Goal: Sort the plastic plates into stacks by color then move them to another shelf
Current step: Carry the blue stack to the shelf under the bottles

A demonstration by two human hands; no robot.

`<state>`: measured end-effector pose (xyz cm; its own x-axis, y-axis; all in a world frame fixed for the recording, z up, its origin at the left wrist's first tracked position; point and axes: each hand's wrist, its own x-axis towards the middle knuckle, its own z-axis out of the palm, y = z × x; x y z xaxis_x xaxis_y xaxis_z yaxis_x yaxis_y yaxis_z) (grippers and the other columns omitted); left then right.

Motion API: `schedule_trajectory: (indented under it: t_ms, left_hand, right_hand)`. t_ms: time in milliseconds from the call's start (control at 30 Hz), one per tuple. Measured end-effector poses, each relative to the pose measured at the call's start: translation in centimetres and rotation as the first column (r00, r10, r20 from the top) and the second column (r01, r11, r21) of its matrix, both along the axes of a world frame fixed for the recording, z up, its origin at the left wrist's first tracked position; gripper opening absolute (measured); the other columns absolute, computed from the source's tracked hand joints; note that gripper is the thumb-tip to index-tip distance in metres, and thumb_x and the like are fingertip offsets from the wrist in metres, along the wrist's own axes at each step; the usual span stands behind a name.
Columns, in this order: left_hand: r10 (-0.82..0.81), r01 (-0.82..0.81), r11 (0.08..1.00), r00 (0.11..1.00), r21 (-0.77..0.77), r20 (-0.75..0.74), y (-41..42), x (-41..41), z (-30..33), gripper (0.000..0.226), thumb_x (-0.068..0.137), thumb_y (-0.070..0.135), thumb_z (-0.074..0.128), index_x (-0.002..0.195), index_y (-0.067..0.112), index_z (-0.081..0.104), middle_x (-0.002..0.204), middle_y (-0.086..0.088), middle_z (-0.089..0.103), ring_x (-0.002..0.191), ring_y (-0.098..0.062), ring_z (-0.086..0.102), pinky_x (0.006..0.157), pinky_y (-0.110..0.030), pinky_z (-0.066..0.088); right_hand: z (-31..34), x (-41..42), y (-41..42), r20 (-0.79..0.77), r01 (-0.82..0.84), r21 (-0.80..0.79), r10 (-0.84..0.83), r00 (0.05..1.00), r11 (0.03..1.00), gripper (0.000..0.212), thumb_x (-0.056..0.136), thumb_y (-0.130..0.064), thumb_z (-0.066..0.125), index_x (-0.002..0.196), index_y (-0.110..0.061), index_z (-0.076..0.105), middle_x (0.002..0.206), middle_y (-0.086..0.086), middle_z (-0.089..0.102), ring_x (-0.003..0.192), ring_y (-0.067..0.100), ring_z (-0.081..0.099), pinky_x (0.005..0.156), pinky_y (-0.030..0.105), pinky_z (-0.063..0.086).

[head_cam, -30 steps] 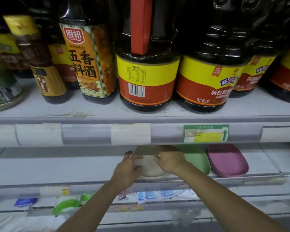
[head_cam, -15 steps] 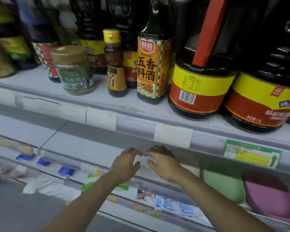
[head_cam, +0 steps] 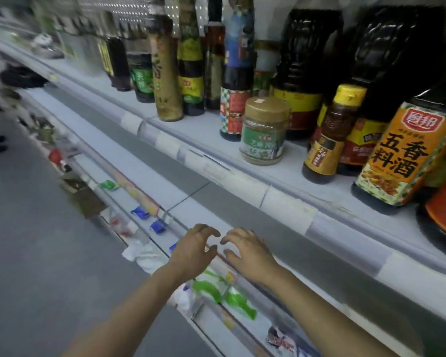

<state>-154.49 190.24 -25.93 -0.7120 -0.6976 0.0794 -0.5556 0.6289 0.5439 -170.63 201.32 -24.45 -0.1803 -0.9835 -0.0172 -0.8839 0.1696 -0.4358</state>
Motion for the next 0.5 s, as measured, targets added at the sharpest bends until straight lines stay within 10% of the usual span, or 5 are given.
schedule_trajectory:
  t_ms: [500]
  left_hand:
    - [0.448,-0.443,0.89,0.894,-0.103,0.023,-0.9,13.7,2.5,0.028,0.087,0.039,0.058,0.114,0.035,0.064,0.128,0.007,0.058,0.116,-0.019,0.058,0.095,-0.041,0.05]
  right_hand:
    - [1.3,8.7,-9.1,0.106,-0.313,-0.16,0.331,0.938,0.936,0.023,0.098,-0.036,0.057,0.12,-0.035,0.065,0.138,-0.017,0.049,0.129,0.013,0.045,0.104,0.036,0.034]
